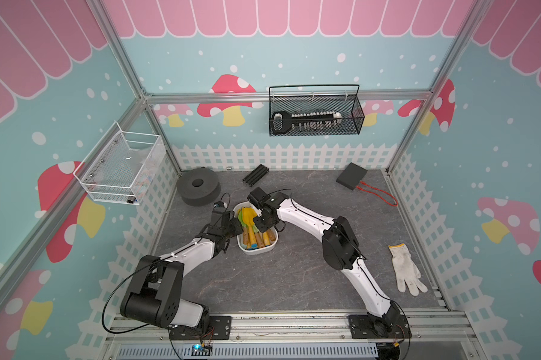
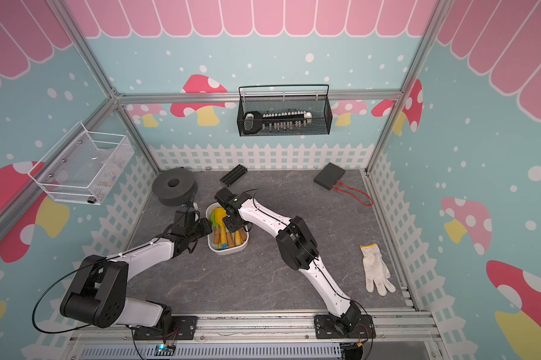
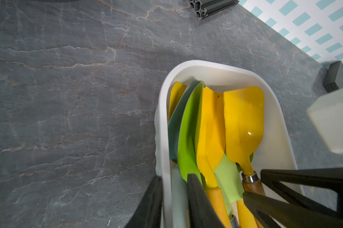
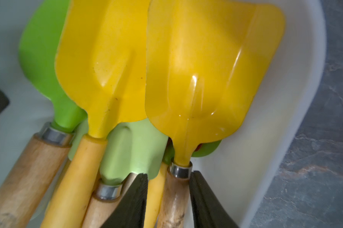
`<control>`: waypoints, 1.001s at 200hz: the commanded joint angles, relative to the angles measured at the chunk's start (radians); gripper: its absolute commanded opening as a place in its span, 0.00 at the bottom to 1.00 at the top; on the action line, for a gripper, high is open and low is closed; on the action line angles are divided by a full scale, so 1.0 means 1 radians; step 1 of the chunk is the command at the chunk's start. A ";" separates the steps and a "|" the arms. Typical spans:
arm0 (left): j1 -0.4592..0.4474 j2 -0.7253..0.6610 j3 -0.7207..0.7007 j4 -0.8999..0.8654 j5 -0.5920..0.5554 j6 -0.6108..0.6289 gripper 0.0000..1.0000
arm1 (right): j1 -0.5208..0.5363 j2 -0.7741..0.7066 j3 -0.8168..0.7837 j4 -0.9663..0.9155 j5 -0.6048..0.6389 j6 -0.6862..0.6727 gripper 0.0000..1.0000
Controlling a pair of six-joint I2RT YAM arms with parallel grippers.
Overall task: Take the shovel out of the storage box
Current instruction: Pick up the shovel from the storage box.
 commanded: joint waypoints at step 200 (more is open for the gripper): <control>0.001 0.017 -0.004 0.045 0.055 0.024 0.29 | 0.020 0.107 0.086 -0.079 0.072 0.045 0.24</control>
